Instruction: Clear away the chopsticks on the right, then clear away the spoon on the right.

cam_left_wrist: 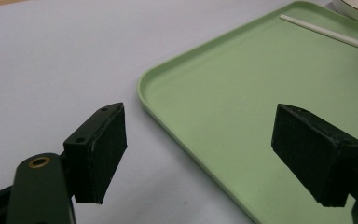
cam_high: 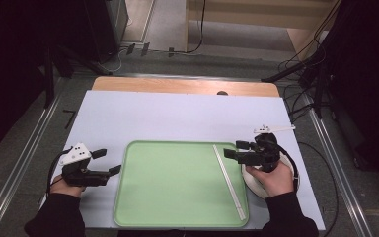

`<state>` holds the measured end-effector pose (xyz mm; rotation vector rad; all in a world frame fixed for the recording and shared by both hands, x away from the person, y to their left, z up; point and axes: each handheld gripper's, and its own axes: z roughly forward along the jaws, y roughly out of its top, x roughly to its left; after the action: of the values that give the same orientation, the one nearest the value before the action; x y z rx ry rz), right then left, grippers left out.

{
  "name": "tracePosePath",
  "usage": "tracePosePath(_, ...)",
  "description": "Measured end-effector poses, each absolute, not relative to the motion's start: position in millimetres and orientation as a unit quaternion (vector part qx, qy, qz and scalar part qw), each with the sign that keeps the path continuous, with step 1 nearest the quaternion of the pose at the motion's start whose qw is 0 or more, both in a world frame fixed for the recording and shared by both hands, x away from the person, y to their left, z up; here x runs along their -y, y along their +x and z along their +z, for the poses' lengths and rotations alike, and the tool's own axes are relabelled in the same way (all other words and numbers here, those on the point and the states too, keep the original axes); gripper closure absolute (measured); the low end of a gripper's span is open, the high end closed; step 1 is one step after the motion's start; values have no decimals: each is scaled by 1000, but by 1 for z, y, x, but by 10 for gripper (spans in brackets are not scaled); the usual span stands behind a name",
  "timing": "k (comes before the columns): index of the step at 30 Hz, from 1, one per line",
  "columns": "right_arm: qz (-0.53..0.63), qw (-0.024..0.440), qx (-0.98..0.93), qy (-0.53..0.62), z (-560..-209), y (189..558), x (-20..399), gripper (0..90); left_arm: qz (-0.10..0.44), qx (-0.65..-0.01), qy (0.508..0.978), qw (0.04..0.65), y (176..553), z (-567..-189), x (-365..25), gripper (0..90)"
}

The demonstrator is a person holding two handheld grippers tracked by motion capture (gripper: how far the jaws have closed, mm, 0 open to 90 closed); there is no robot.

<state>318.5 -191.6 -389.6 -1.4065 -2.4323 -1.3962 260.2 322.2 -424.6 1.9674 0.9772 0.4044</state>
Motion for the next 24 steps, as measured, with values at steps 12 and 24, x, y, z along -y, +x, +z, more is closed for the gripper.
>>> tracePosePath(12, -452, -20, 757, -470, -385, 319, 229, 326, 161, -387, 796, 436, 259, -424, -319, 181)
tracePosePath(24, -455, -32, 744, -487, -380, 318, 255, 331, 163, -387, 796, 435, 258, -424, -318, 181)
